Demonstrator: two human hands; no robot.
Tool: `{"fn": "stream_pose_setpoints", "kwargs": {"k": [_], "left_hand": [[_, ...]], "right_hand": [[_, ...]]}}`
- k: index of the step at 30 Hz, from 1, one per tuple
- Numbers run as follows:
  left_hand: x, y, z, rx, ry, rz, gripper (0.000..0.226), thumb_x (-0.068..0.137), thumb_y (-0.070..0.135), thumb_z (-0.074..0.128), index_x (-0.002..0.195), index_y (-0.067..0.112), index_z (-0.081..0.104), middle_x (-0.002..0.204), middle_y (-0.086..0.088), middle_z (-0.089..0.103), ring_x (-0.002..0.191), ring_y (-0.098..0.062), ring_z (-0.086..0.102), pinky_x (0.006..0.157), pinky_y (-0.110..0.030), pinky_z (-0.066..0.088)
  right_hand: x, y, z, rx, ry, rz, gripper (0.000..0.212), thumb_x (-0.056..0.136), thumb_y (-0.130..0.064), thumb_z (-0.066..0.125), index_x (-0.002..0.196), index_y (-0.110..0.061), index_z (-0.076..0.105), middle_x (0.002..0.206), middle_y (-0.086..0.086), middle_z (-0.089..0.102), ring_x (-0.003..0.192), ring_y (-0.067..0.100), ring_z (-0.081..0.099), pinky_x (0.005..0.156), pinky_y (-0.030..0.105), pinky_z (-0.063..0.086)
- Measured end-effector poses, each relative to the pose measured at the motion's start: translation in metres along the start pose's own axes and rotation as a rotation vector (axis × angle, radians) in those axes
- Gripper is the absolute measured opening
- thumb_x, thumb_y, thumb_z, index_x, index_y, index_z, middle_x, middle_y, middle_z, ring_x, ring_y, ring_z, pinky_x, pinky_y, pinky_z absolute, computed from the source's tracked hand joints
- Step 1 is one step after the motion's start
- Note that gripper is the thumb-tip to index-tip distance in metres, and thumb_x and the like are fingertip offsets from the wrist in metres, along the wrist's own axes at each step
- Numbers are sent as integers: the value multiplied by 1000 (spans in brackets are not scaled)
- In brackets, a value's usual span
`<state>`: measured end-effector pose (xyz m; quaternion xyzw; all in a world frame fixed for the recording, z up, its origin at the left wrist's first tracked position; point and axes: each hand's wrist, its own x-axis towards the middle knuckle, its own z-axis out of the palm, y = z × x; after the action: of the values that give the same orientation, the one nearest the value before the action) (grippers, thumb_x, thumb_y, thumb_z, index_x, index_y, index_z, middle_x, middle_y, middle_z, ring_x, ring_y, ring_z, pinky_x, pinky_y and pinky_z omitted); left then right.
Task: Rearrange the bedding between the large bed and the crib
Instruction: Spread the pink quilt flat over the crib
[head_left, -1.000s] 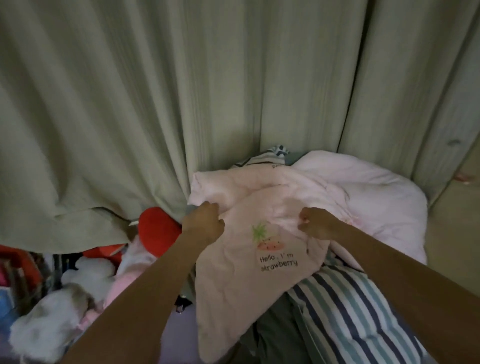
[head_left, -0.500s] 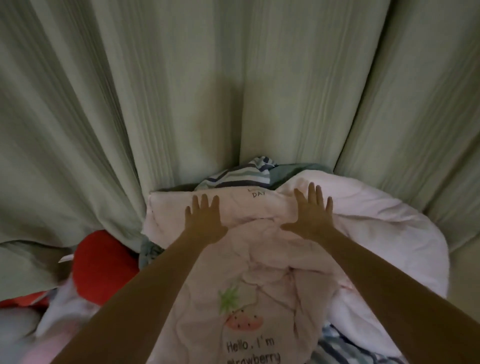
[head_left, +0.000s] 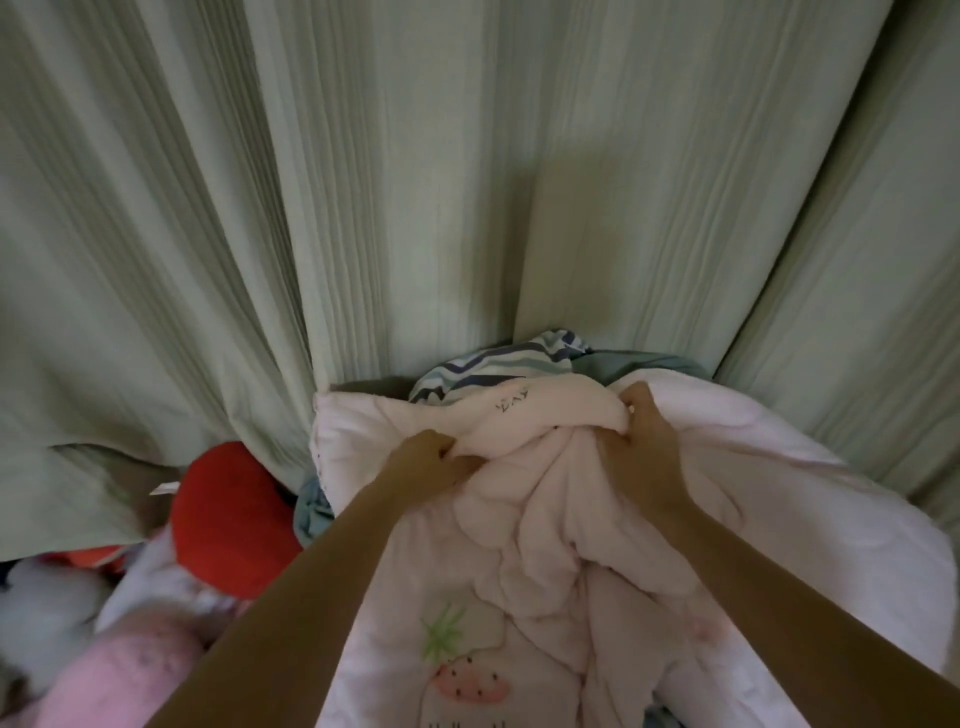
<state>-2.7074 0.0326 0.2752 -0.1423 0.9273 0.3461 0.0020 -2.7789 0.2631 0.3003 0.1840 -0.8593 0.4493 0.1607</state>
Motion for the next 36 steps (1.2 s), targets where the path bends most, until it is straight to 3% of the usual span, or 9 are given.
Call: {"fn": "stream_pose_setpoints", "kwargs": {"k": [1, 5, 8, 11, 18, 22, 29, 33, 36], "left_hand": [[-11, 2, -4, -108, 50, 26, 36, 94, 44, 52, 103, 13, 66, 102, -2, 66, 94, -19, 58, 77, -24, 42], [-69, 2, -39, -338, 323, 111, 30, 98, 32, 47, 116, 13, 63, 104, 2, 63, 95, -17, 55, 81, -23, 37], [-119, -4, -76, -441, 510, 139, 23, 99, 27, 47, 90, 15, 64, 71, 8, 59, 70, -11, 54, 62, -19, 38], [-185, -10, -120, -429, 728, 148, 31, 100, 26, 46, 71, 19, 52, 58, 9, 49, 56, -5, 42, 52, -15, 34], [-430, -80, -217, -258, 1092, 84, 29, 99, 25, 47, 73, 13, 50, 56, 10, 45, 55, -4, 39, 48, -15, 32], [-582, -126, -245, -197, 1253, -85, 32, 99, 29, 47, 78, 6, 57, 66, -1, 53, 61, -10, 44, 56, -28, 36], [-818, -153, -249, -7, 1595, -359, 23, 97, 21, 44, 83, 9, 59, 70, 0, 61, 63, -8, 48, 58, -27, 38], [-919, -147, -227, 83, 1741, -578, 35, 96, 16, 44, 62, 22, 42, 54, 8, 41, 52, -5, 33, 49, -27, 28], [-988, -139, -203, 153, 1826, -758, 39, 96, 17, 45, 59, 23, 37, 52, 8, 39, 51, -7, 33, 49, -29, 27]], "right_hand": [[0, -13, -5, 47, 1, -12, 12, 91, -10, 55, 92, -12, 43, 69, -9, 48, 62, 8, 46, 57, 28, 34], [-11, -83, -19, 151, 39, -95, 14, 86, -21, 54, 90, -15, 42, 70, -13, 46, 63, 4, 45, 58, 16, 34], [-34, -151, -24, 224, 95, -222, 16, 83, -14, 57, 86, -15, 42, 67, -14, 44, 60, -1, 43, 56, 19, 34], [-70, -225, -20, 305, 83, -328, 19, 85, -8, 57, 86, -16, 40, 63, -13, 43, 55, -3, 43, 52, 18, 33], [-229, -406, 8, 593, 21, -475, 24, 81, -14, 61, 83, -23, 39, 60, -12, 44, 63, 16, 46, 60, 39, 41], [-333, -499, 22, 745, -154, -540, 23, 79, -13, 62, 82, -20, 40, 60, -11, 44, 63, 18, 46, 61, 37, 41], [-514, -646, 11, 998, -478, -718, 24, 75, -13, 61, 75, -21, 38, 57, -9, 39, 60, 16, 42, 56, 30, 31], [-606, -691, -2, 1127, -683, -773, 16, 70, -22, 53, 73, -21, 37, 57, -9, 40, 60, 16, 41, 55, 30, 30], [-666, -709, -1, 1160, -879, -847, 15, 71, -26, 50, 73, -23, 36, 59, -9, 42, 63, 19, 43, 56, 31, 30]]}}
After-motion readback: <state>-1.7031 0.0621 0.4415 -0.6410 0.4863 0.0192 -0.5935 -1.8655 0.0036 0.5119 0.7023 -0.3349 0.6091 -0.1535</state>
